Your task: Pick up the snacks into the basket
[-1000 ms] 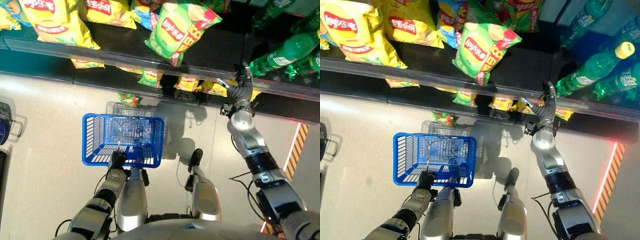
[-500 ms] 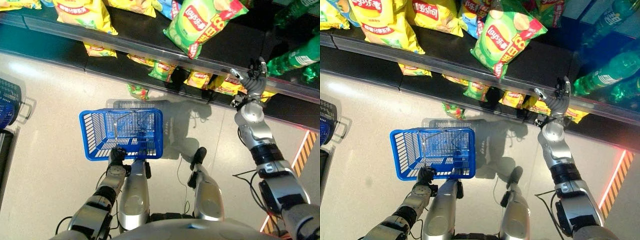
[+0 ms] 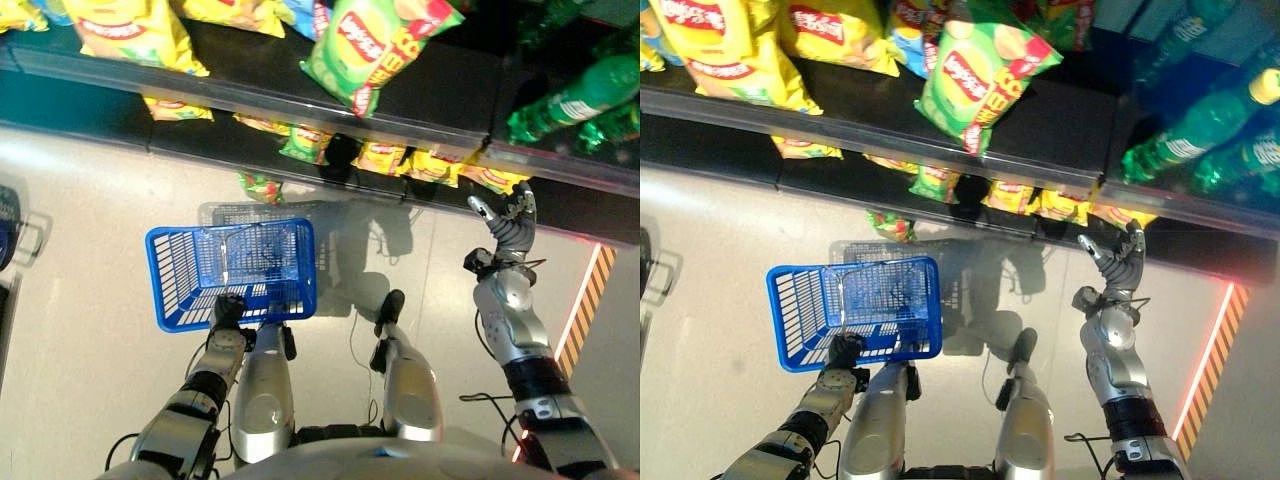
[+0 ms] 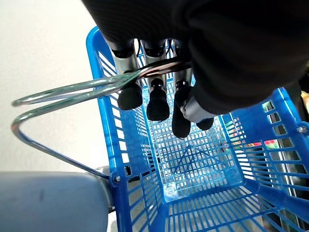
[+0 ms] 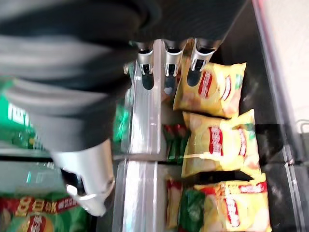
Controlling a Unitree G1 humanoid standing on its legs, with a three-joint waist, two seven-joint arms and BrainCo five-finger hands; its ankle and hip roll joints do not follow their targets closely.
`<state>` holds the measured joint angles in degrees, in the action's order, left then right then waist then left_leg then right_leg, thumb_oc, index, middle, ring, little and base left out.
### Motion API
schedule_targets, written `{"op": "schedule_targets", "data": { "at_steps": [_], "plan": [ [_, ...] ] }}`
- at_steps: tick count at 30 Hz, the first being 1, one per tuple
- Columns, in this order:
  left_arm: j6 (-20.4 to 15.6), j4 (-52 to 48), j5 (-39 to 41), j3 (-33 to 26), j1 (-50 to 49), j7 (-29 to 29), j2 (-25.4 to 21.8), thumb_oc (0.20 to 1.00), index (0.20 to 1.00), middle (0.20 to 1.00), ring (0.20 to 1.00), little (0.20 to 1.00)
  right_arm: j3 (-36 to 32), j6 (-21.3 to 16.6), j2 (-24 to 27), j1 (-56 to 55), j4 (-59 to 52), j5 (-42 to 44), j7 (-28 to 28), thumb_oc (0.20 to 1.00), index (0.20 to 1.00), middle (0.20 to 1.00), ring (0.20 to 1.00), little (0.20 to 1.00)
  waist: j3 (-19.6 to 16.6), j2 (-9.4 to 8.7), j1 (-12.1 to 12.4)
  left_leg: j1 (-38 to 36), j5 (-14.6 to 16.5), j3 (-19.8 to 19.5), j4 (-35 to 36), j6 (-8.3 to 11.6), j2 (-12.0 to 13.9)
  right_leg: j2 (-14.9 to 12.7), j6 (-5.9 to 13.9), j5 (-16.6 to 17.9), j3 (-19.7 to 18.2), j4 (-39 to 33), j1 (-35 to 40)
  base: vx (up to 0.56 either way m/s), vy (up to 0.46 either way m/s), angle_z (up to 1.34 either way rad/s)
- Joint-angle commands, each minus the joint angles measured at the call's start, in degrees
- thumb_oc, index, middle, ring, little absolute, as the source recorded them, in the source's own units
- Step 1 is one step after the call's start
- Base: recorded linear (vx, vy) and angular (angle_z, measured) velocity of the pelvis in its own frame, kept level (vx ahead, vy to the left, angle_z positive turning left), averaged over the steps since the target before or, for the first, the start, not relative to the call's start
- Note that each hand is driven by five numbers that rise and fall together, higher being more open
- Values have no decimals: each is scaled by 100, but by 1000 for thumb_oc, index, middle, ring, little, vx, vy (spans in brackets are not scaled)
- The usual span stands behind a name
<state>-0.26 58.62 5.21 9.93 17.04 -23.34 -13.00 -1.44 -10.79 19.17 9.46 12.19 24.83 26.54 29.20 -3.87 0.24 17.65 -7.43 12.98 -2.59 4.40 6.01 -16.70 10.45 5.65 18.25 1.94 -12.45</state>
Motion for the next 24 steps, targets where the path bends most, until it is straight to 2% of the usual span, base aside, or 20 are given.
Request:
{"op": "schedule_targets", "data": {
  "at_steps": [1,8,14,19,24],
  "plan": [
    [173,343,-267,-67,-542,58,75,200,200,200,200,200,-396,-112,255,-130,-680,-157,-153,1000,1000,1000,1000,1000,-62,-44,-48,26,467,-32,-183,-114,-176,-38,8,135,-212,367,-366,-21,-26,-10],
    [177,521,-240,-77,-569,105,138,200,200,200,200,200,-596,-135,297,-119,-551,-103,-36,1000,1000,1000,1000,1000,-178,14,-143,-22,442,26,-105,-91,-155,14,9,194,-282,277,-393,-10,-12,-11],
    [152,587,-268,128,-607,181,241,200,200,200,200,200,-677,-185,624,563,-340,-264,274,1000,1000,1000,1000,1000,-300,138,-115,-18,489,25,-135,-88,-165,12,19,216,-290,231,-393,2,-11,-2],
    [155,623,-327,460,-753,258,330,200,200,200,200,200,-436,-154,1000,1363,-168,-261,421,1000,1000,1000,1000,1000,-435,320,-6,7,498,-17,-139,-87,-193,4,34,237,-260,192,-366,0,0,0],
    [173,673,-369,568,-786,315,328,200,200,200,200,200,-163,-72,1176,1812,106,-98,354,1000,1000,1000,1000,1000,-517,349,56,-15,481,-48,-110,-78,-197,6,38,254,-225,135,-309,0,0,0]
  ]
}}
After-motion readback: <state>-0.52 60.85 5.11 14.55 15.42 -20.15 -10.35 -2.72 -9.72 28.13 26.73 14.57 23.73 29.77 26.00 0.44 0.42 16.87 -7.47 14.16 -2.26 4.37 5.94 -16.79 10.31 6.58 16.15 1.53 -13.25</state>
